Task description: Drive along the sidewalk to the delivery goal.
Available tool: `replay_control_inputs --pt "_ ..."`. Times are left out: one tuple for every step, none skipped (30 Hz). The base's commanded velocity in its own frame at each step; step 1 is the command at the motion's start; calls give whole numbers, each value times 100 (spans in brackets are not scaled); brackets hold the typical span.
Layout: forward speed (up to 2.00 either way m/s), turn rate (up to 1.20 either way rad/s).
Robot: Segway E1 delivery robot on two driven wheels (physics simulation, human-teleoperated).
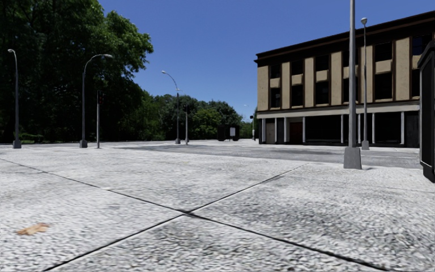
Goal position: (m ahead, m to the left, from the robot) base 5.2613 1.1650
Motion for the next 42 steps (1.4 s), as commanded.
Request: replay_control_inputs --pt "200 22" --pt "200 22" --pt "200 22" --pt "200 23" --pt "200 24" --pt "200 25" --pt "200 25" --pt "200 27" --pt "200 28" --pt "200 30" --pt "200 30" --pt "200 30" --pt "200 31" --pt "200 31" --pt "200 31" --pt "200 31" --pt "200 31" --pt "200 31" --pt "200 31" --pt "200 31" --pt "200 31" --pt "200 31" --pt "200 32" --pt "200 33" --pt "200 33" --pt "200 33" --pt "200 34" --pt "200 36" --pt "200 37" --pt "200 37" --pt "200 37" --pt "200 37" --pt "200 37" --pt "200 37" --pt "200 37" --pt "200 37" --pt "200 38" --pt "200 38" --pt "200 38" --pt "200 38" --pt "200 39" --pt "200 43"
